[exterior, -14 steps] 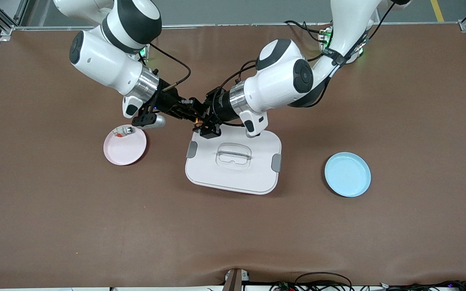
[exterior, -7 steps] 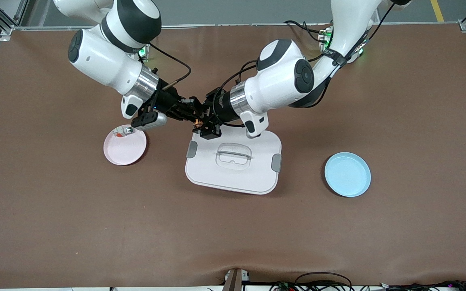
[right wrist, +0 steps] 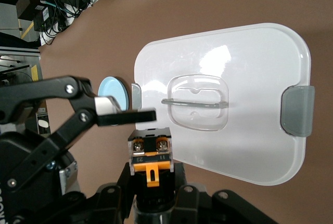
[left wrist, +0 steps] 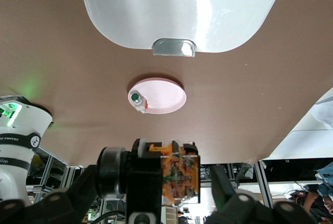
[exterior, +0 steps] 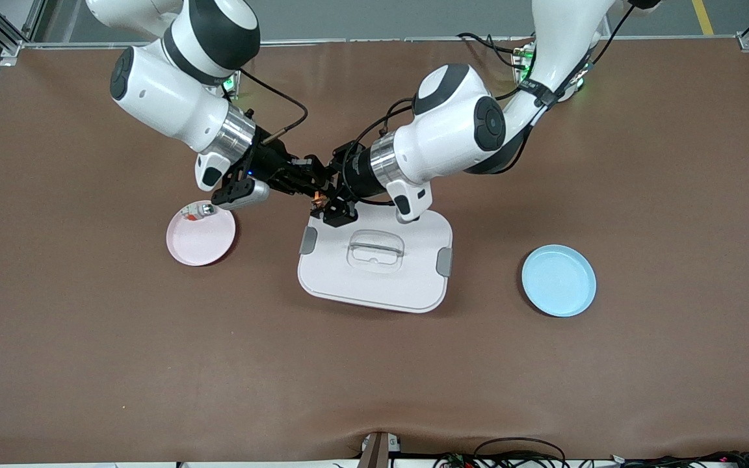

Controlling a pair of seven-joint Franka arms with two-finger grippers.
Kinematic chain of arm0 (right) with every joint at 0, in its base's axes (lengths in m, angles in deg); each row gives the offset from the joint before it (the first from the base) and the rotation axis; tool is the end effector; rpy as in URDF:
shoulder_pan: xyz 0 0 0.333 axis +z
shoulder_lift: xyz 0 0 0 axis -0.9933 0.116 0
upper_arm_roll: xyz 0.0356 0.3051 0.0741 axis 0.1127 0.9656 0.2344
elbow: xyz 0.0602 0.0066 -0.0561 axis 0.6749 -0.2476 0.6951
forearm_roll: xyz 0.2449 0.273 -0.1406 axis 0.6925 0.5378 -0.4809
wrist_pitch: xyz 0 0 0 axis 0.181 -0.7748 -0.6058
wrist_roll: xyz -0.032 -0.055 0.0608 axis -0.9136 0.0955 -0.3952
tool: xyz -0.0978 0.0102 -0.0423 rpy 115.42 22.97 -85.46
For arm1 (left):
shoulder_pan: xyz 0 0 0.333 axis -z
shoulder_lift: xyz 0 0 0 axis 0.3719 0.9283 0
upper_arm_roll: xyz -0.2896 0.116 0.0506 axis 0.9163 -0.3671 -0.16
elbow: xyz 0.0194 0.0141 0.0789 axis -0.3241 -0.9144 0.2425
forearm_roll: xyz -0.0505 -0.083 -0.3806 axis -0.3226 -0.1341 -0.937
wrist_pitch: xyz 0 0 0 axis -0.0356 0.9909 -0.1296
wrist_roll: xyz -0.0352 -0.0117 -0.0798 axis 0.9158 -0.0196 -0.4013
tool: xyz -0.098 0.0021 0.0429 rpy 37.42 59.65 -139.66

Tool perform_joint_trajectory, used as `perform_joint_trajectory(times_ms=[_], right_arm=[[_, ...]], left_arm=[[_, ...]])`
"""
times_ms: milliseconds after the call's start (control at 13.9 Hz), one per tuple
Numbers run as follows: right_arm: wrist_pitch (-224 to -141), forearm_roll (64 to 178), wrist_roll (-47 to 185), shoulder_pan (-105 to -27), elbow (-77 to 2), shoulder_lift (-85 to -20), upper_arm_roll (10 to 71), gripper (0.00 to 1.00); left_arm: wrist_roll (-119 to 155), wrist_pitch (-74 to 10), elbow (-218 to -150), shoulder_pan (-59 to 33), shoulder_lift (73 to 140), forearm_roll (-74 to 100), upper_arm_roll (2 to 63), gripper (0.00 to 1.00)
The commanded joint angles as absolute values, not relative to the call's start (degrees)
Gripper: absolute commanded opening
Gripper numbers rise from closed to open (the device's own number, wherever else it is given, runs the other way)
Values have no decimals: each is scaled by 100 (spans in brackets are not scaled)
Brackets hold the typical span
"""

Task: Transfer orange switch to right arm and place
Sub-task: 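Close the right gripper on the switch and open the left gripper, then carry the switch to the white plate while the left gripper withdraws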

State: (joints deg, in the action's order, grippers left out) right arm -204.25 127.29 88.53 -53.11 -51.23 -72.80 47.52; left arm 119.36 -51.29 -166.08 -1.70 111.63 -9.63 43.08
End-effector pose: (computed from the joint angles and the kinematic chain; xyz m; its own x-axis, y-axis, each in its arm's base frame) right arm 0.5105 0.3263 0.4841 0.9841 -0.1764 0.0200 -0.1219 -0.7533 -0.6462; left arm 0.5382 -0.5044 0.4699 0.0746 0.6730 -0.7359 0.9962 -0.0830 0.0250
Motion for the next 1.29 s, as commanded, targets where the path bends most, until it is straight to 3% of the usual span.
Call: perform_joint_trajectory(times_ms=[0,359,646,934,1221], right_arm=[[-20416,12630,8847,-5249,-5026,-7240,4714,0],[-20329,12219,7648,-5328,-5026,-7222,4705,0],[-19670,11667,6537,-5451,-5026,-7257,4661,0],[-18232,10155,6081,-5714,-5017,-7537,4661,0],[-17297,9582,4457,-6416,-5026,-7925,4661,0]], left_arm=[[11877,-5135,-16409,-171,11244,-999,4305,100],[11666,-4829,-16400,-223,11042,-781,4068,100],[11456,-4451,-16400,-443,10849,203,4076,100],[10316,-3705,-16400,-908,10655,583,4068,100],[9059,-2678,-16400,-1233,10497,1583,4120,100]])
